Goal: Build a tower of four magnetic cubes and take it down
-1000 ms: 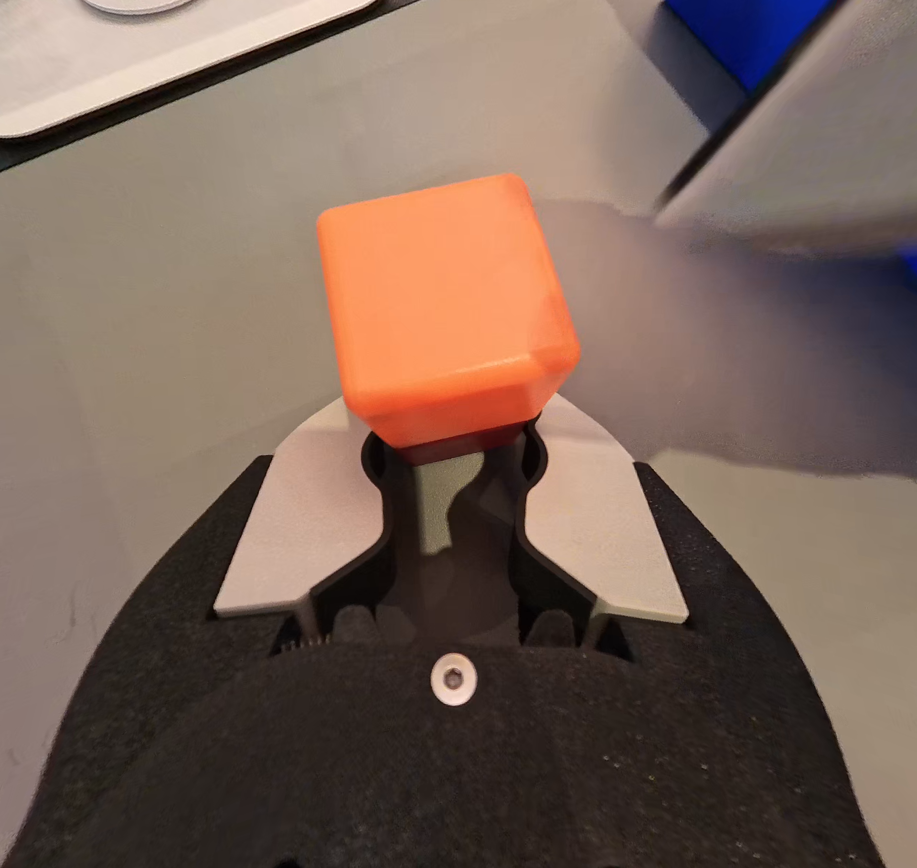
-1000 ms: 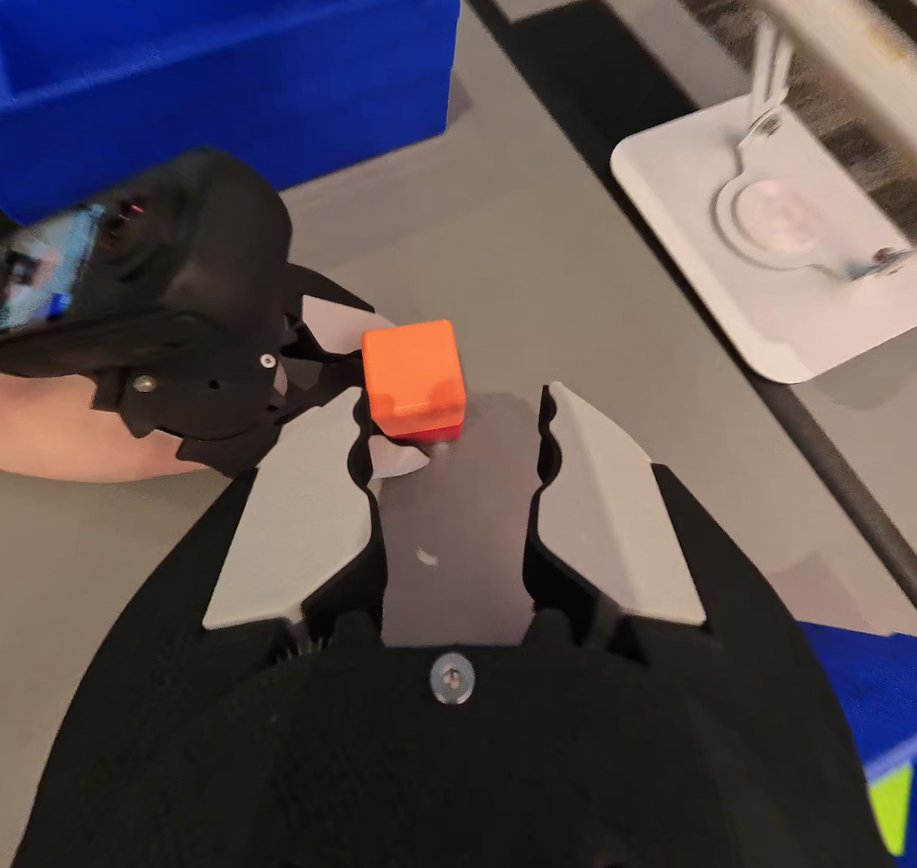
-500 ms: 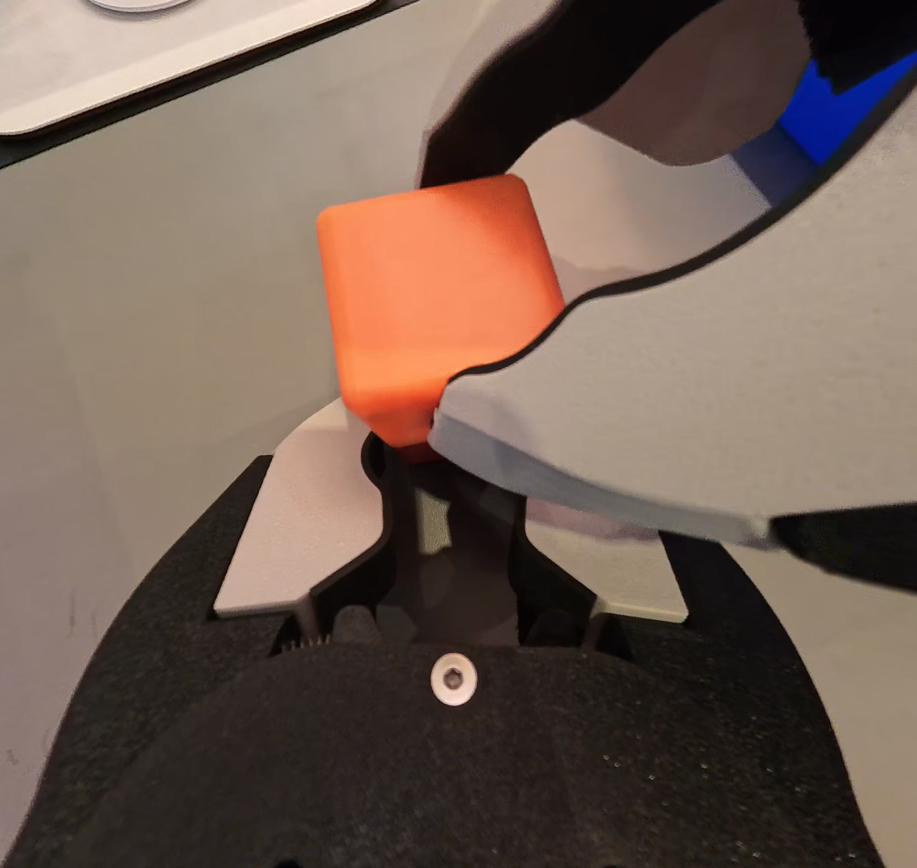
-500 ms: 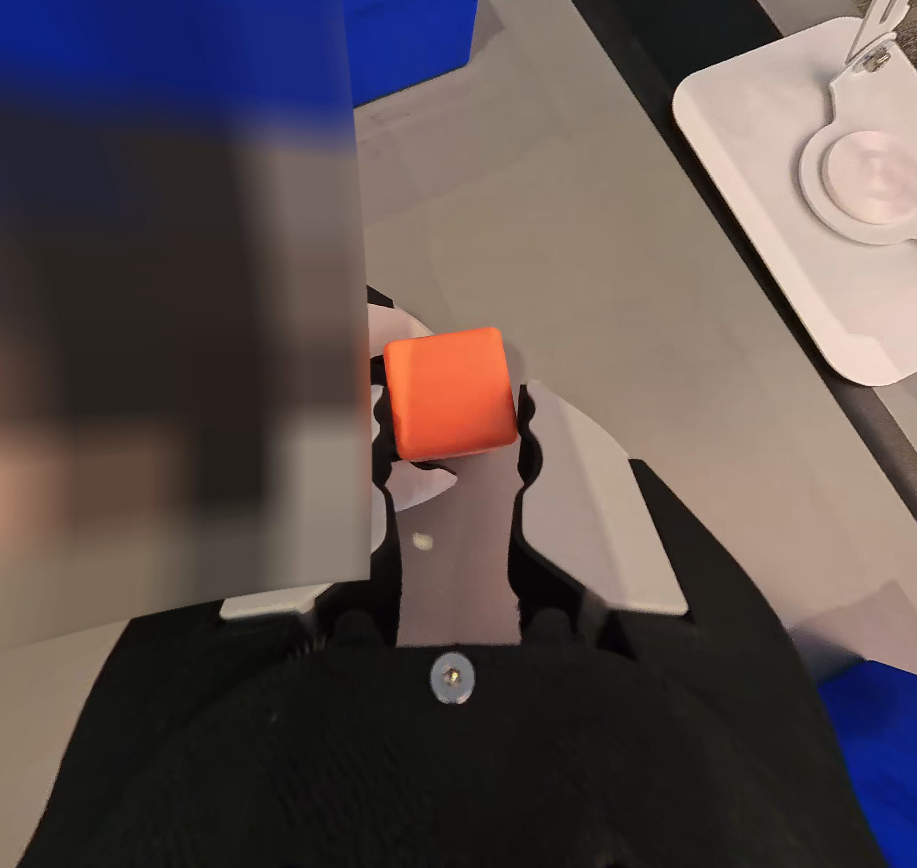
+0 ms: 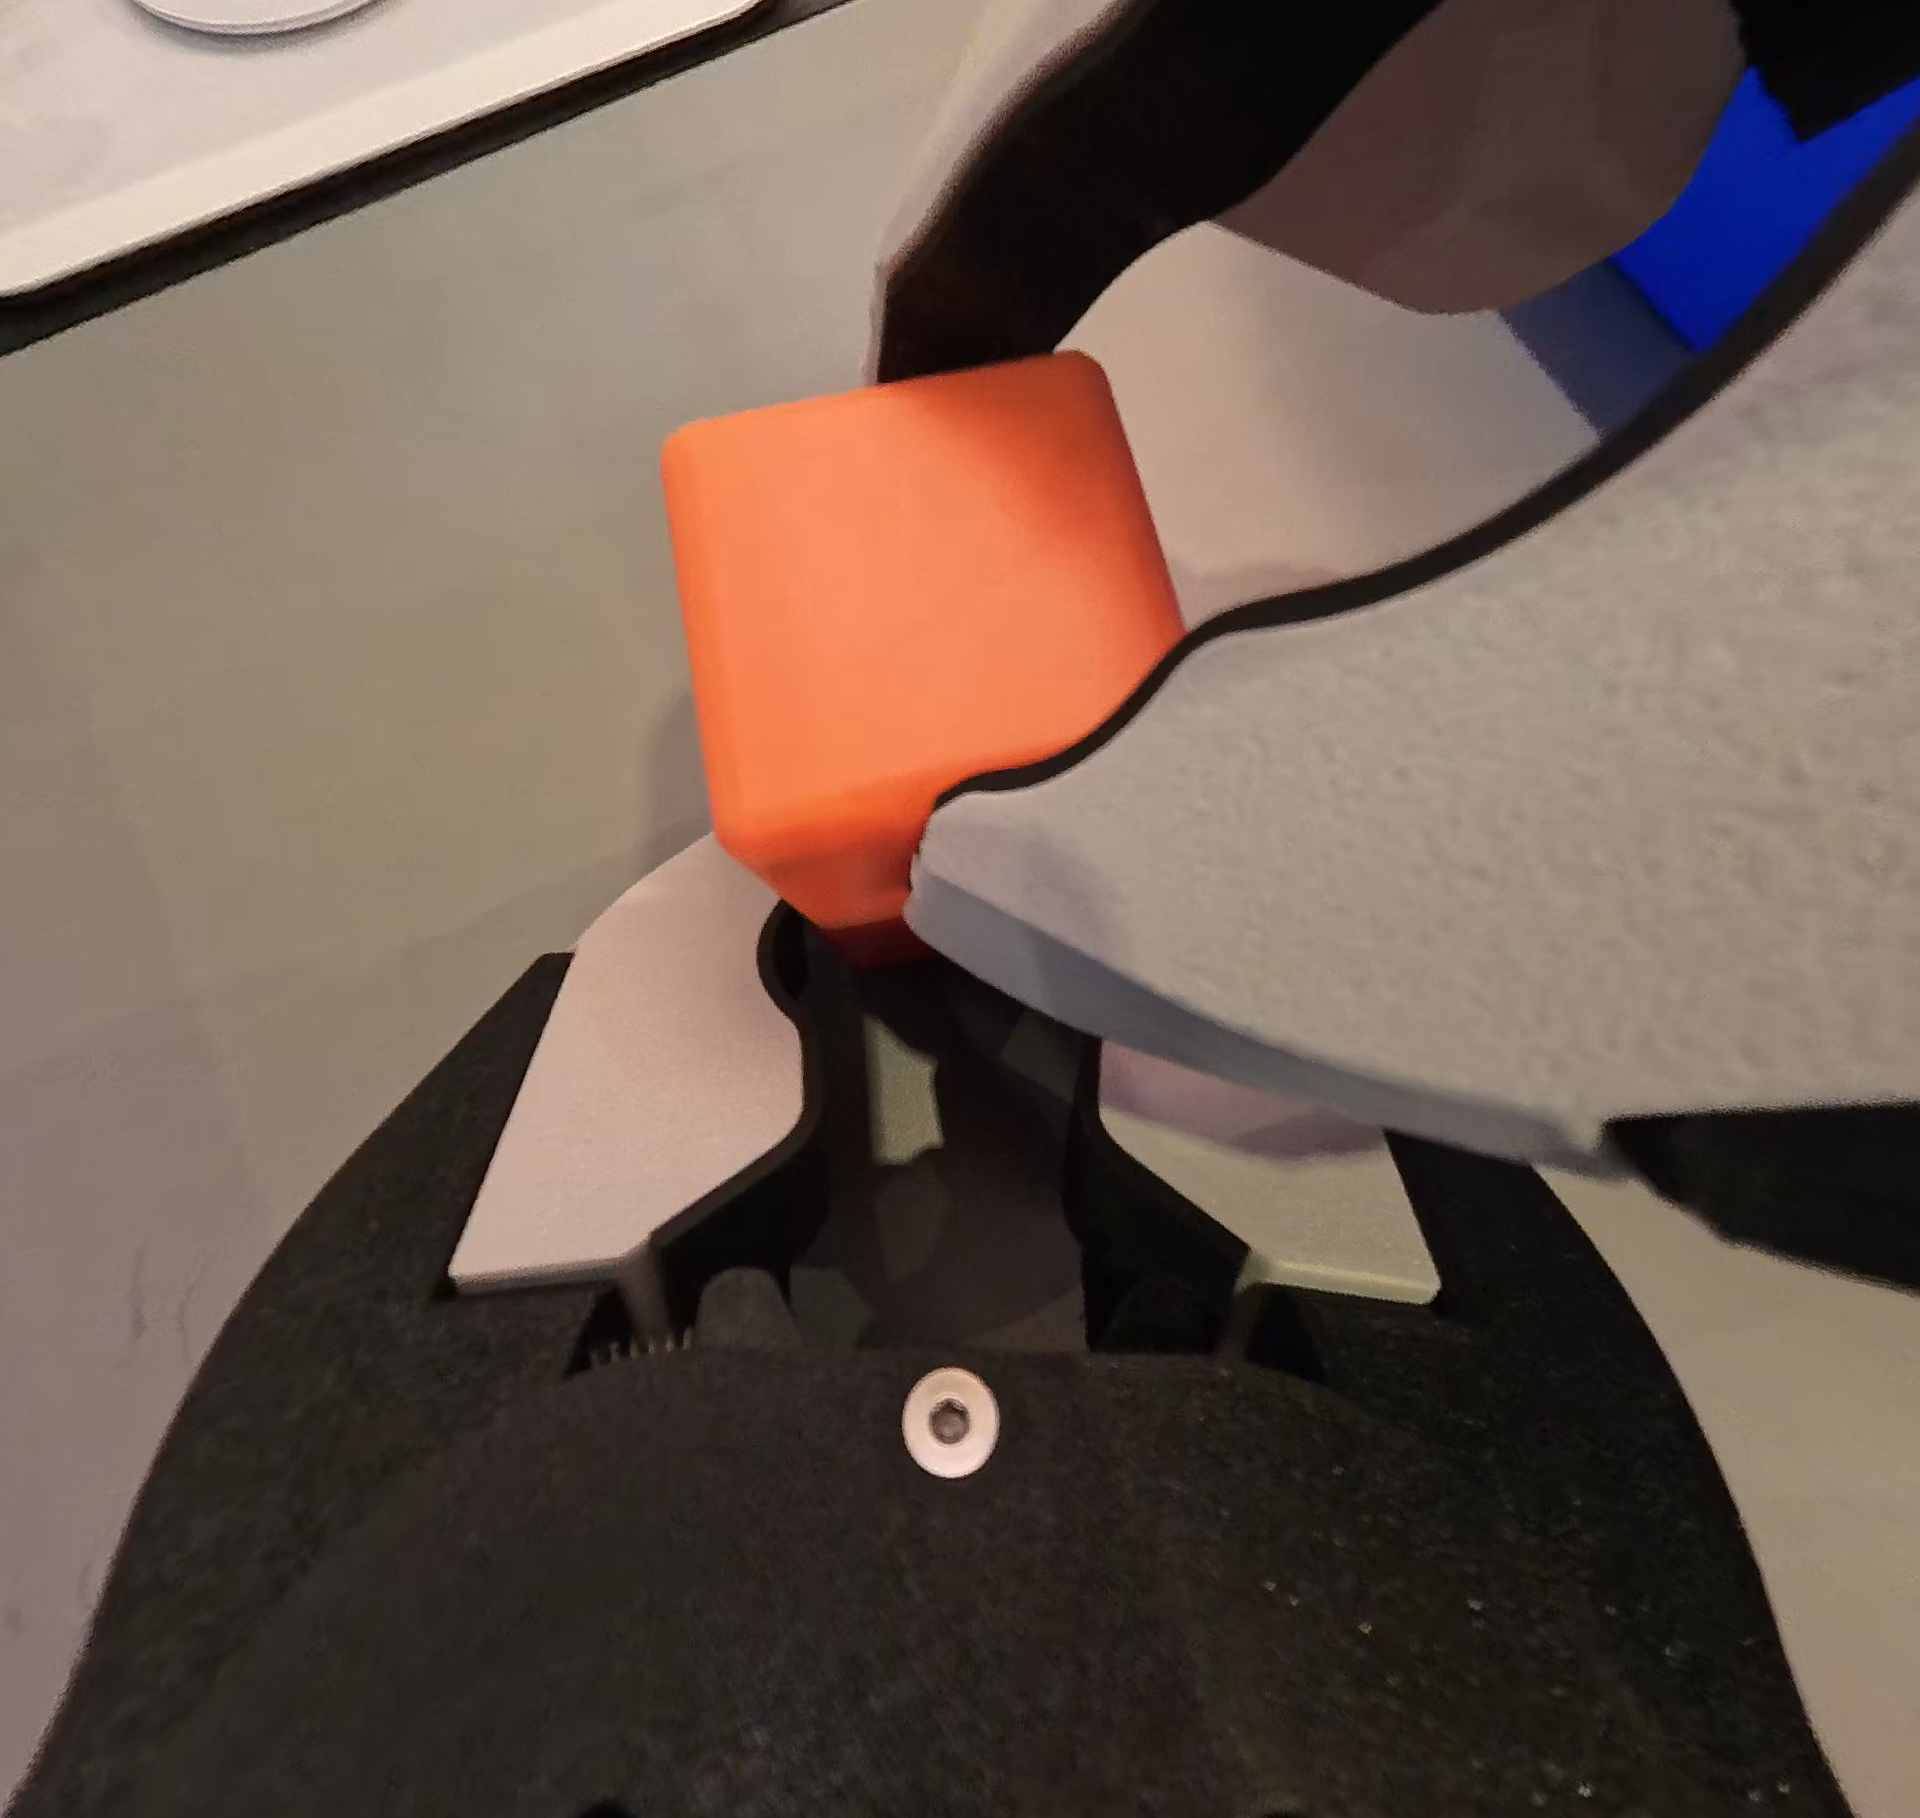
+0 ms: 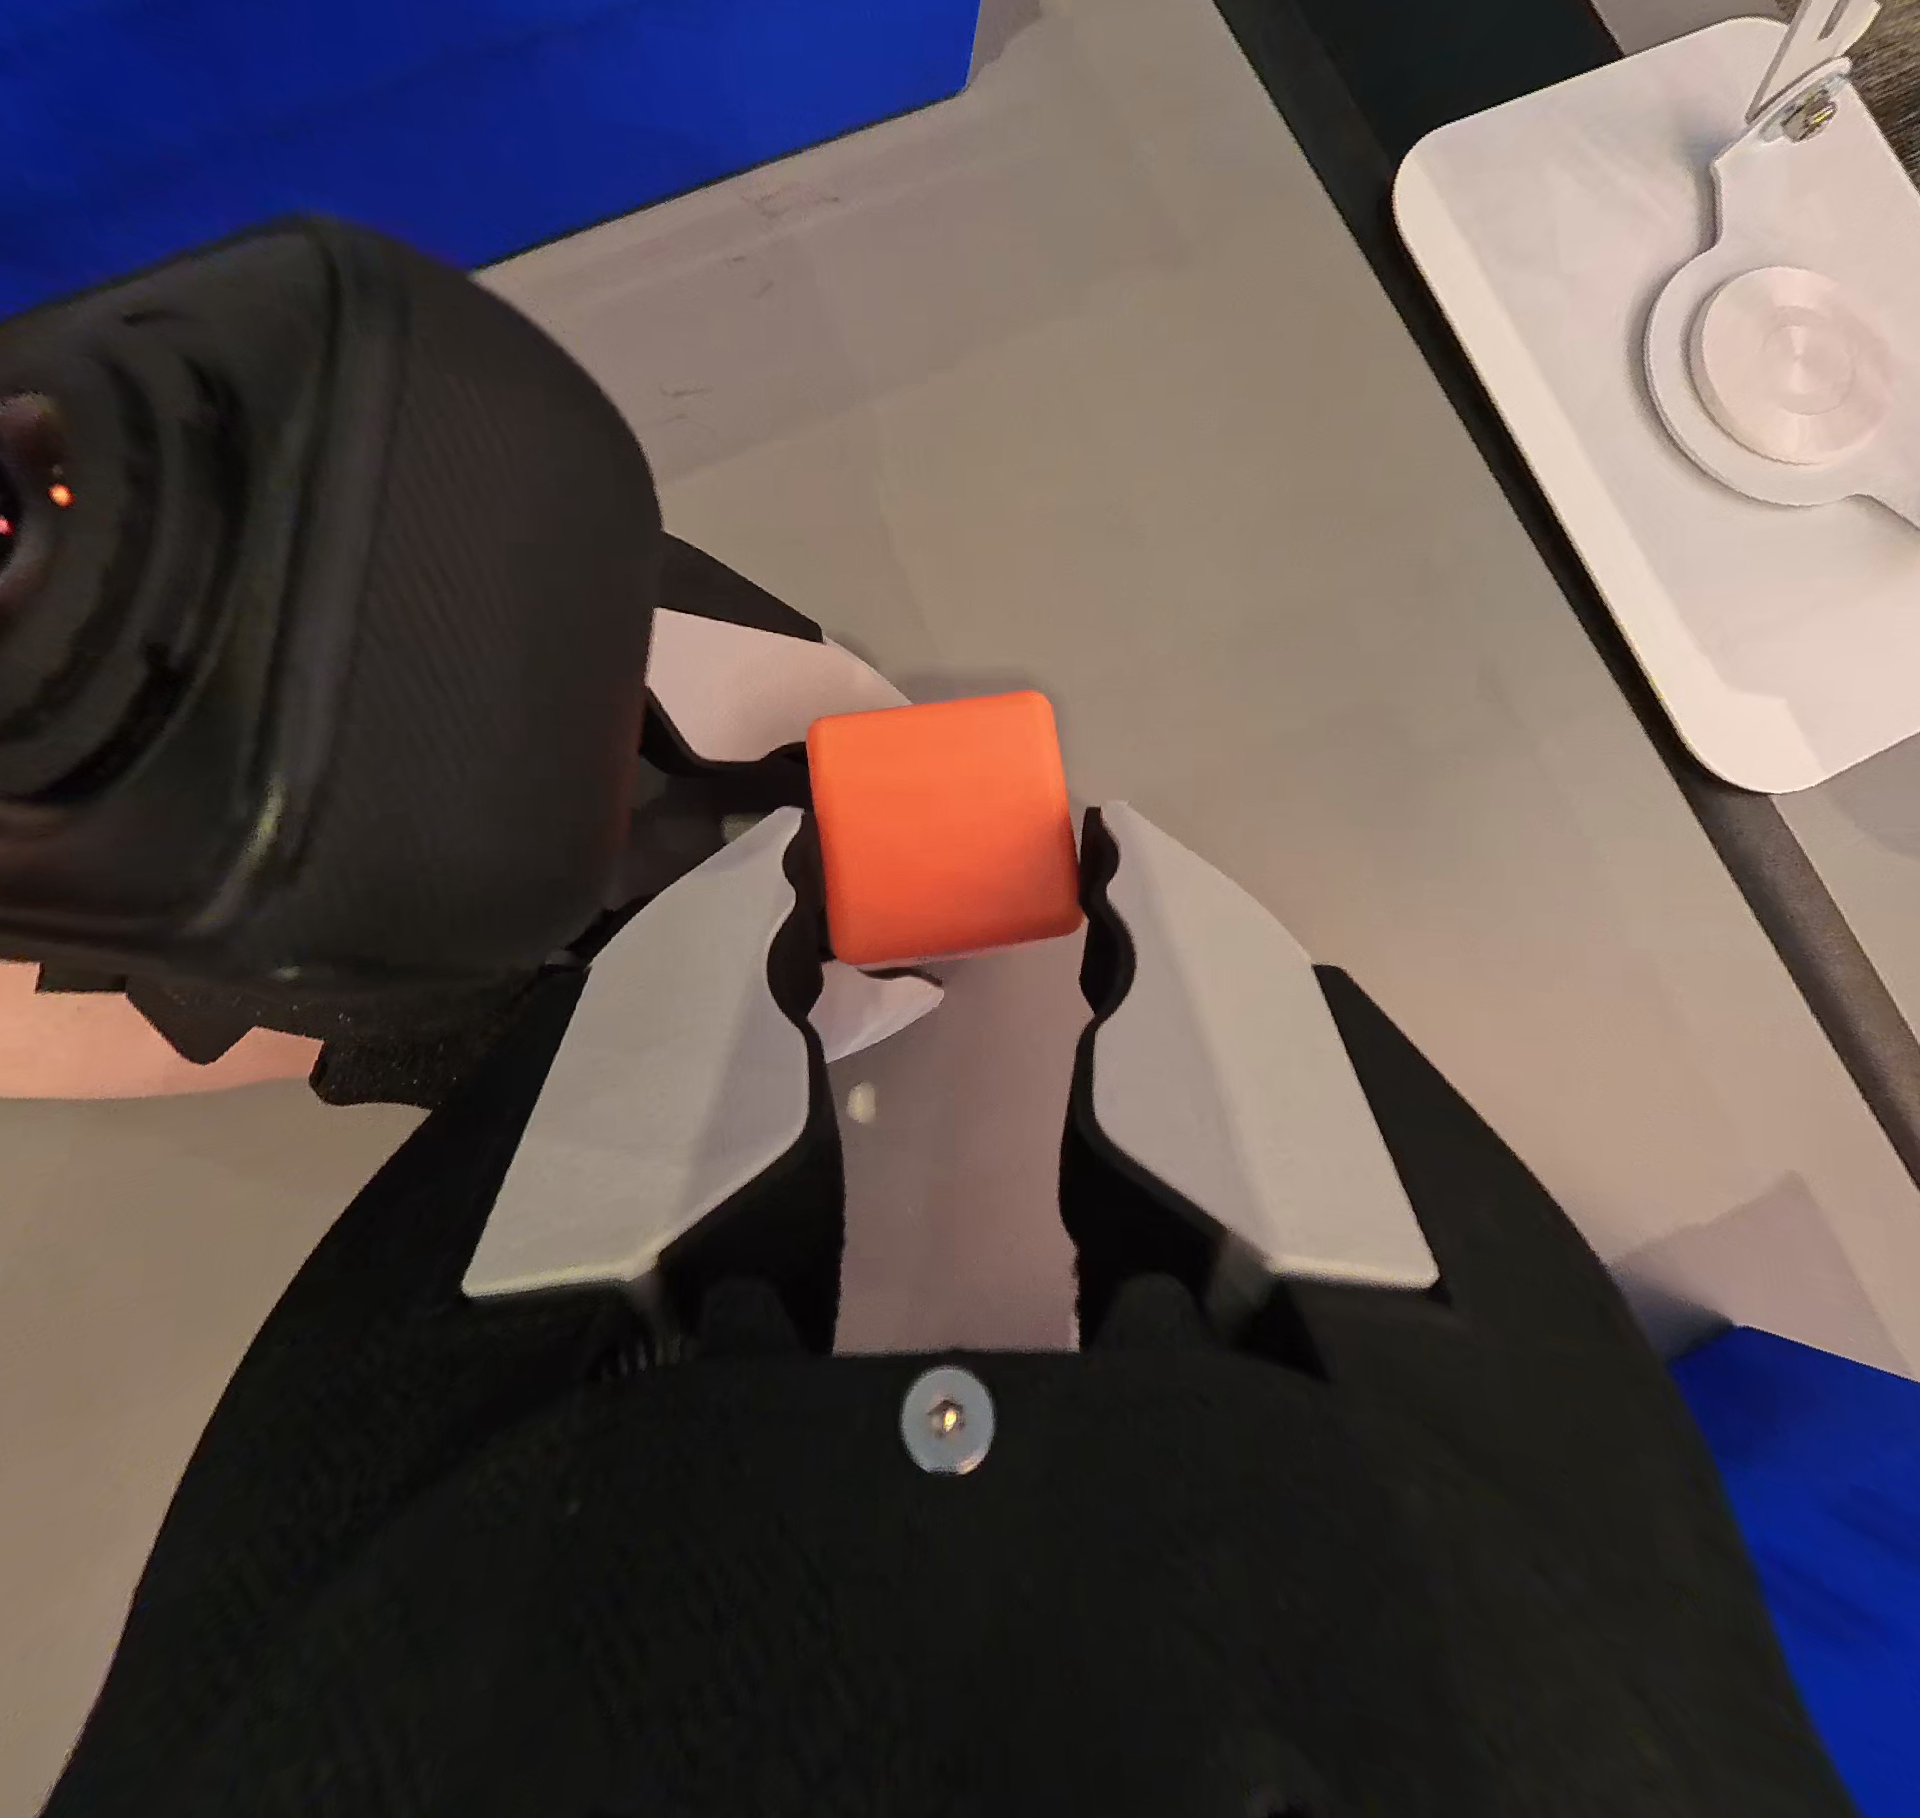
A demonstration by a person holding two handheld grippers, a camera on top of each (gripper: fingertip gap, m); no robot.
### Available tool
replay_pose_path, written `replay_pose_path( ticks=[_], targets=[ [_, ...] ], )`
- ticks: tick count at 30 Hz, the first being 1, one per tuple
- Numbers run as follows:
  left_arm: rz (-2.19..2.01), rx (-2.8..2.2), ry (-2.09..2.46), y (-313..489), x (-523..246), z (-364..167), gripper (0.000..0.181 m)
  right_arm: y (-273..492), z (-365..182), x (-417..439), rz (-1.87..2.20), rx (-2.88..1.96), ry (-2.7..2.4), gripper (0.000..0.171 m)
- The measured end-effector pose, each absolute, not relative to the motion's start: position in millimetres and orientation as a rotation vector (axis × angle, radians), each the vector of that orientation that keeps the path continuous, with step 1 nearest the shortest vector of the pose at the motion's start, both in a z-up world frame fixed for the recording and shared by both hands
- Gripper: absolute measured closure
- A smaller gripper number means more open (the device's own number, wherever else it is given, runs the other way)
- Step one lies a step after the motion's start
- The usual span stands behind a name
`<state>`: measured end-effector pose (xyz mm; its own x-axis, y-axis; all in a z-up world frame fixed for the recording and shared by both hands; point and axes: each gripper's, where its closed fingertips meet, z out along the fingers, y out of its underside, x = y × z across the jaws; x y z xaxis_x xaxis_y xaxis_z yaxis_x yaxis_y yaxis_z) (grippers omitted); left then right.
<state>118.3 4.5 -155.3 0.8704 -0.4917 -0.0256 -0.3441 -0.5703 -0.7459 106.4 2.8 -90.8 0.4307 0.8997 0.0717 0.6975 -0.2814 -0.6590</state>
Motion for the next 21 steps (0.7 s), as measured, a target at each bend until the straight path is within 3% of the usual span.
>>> replay_pose_path(
  ticks=[1,14,18,21],
  targets=[
    [-0.234,-2.229,0.604,4.5,118.7,-155.1,0.129,3.1,-89.5,106.3,0.423,-2.063,-1.336,0.122],
    [-0.253,-2.237,0.61,4.5,119.4,-155.9,0.129,17.8,-44.1,150.0,0.385,-2.038,-1.212,0.122],
    [-0.258,-2.236,0.618,4.0,120.2,-155.9,0.129,13.3,-0.4,215.7,0.335,-2.05,-1.116,0.122],
    [-0.261,-2.236,0.621,3.7,120.6,-156.1,0.129,9.4,-8.0,296.0,0.239,-2.194,-1.014,0.122]
  ],
)
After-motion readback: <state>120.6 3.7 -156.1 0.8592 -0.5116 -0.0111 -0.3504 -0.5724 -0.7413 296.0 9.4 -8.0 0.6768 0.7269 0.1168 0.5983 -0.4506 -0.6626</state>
